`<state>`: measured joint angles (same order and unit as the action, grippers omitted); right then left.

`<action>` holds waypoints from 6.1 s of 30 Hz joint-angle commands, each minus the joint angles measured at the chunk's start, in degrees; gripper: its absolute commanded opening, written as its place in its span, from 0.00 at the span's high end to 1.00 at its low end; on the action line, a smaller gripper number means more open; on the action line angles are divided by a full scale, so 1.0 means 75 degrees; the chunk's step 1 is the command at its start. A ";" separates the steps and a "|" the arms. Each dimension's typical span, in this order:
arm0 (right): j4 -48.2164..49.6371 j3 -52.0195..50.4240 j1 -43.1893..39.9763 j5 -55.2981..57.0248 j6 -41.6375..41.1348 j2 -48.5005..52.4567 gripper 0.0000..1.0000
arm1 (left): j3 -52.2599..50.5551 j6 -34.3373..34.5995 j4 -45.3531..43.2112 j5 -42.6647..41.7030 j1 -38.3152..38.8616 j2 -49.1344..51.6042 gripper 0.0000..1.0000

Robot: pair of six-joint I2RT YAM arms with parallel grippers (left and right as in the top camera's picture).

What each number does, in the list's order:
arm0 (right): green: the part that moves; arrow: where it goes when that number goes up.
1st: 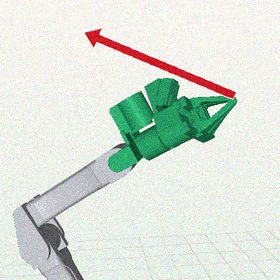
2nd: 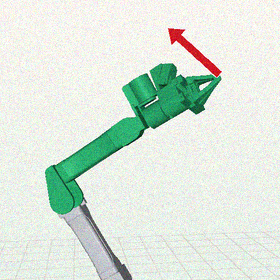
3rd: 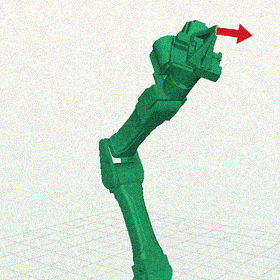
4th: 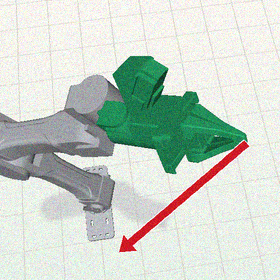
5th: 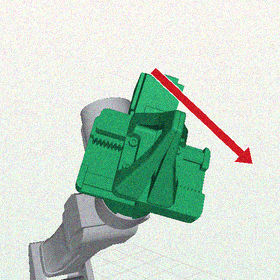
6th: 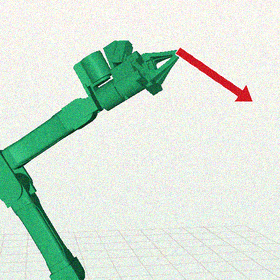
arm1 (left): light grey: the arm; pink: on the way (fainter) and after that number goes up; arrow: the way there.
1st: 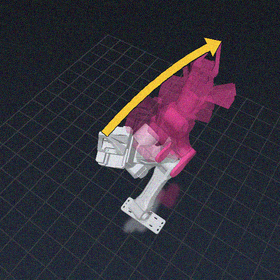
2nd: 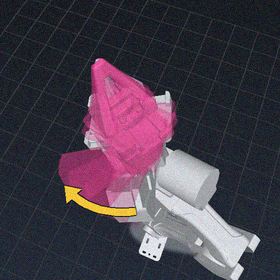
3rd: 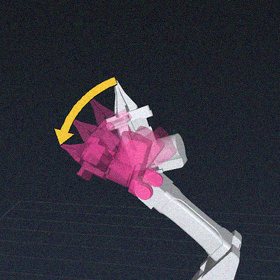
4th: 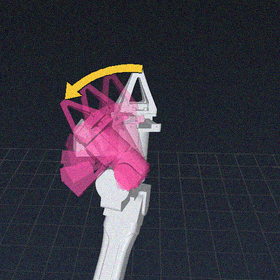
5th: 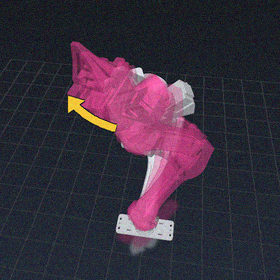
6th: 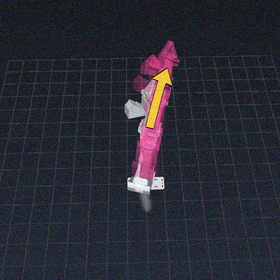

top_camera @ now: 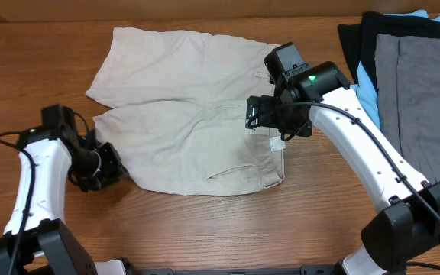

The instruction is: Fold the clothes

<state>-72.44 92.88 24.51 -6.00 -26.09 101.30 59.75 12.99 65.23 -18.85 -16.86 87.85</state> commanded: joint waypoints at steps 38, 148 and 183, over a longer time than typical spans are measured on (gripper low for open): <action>0.0117 -0.0006 -0.0006 -0.0017 0.0111 -0.0035 0.00 | -0.1699 0.0184 -0.2498 0.1186 0.0909 -0.0117 0.06; -0.0233 -0.0006 -0.0006 -0.0099 0.0487 -0.0032 0.00 | 0.1594 -0.0321 -0.0047 0.1571 -0.0166 0.0323 0.16; -0.0108 -0.0006 -0.0006 -0.0102 0.0478 -0.0032 0.00 | 0.0082 -0.0440 -0.3040 0.1976 -0.0201 0.2853 0.96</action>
<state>-73.14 92.86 24.51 -6.66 -22.65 101.30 61.80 7.66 40.71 -3.99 -18.15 105.51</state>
